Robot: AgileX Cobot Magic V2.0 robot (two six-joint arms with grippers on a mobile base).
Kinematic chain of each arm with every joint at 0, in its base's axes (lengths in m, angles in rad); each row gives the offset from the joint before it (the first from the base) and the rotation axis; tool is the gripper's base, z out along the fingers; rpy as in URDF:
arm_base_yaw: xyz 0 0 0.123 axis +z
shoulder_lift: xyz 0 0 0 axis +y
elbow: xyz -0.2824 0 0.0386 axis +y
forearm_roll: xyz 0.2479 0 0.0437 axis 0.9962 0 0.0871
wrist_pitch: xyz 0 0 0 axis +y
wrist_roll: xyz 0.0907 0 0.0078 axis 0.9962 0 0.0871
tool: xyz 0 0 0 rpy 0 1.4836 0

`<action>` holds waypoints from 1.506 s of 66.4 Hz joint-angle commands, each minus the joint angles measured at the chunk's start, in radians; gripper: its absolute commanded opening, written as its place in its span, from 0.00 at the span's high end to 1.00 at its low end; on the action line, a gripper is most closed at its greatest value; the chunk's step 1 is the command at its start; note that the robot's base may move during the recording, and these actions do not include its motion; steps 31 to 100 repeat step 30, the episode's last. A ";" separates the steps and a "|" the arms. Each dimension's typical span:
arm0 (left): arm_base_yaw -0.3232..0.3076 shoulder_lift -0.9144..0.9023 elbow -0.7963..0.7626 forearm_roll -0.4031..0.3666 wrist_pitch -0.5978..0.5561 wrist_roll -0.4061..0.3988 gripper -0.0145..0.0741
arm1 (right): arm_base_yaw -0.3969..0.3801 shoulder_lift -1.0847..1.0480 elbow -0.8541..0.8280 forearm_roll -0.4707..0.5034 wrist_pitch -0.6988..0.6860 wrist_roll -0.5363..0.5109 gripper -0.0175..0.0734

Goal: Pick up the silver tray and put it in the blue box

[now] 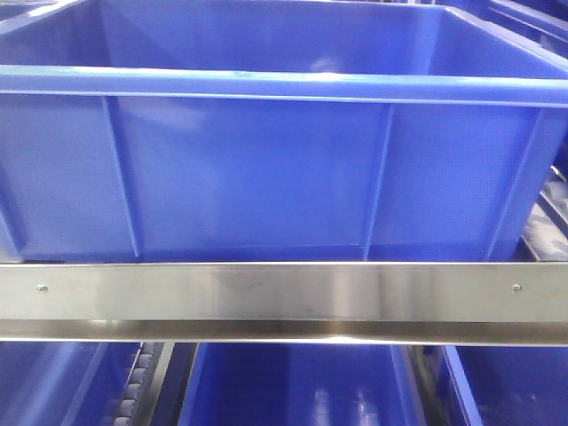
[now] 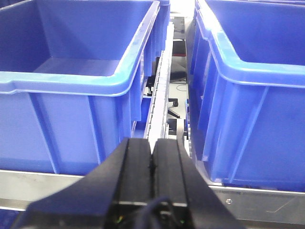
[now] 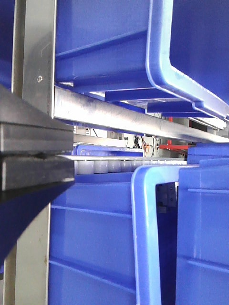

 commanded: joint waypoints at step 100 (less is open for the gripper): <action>0.001 -0.017 -0.005 -0.008 -0.082 0.001 0.95 | -0.003 -0.020 0.002 -0.001 -0.085 -0.009 0.74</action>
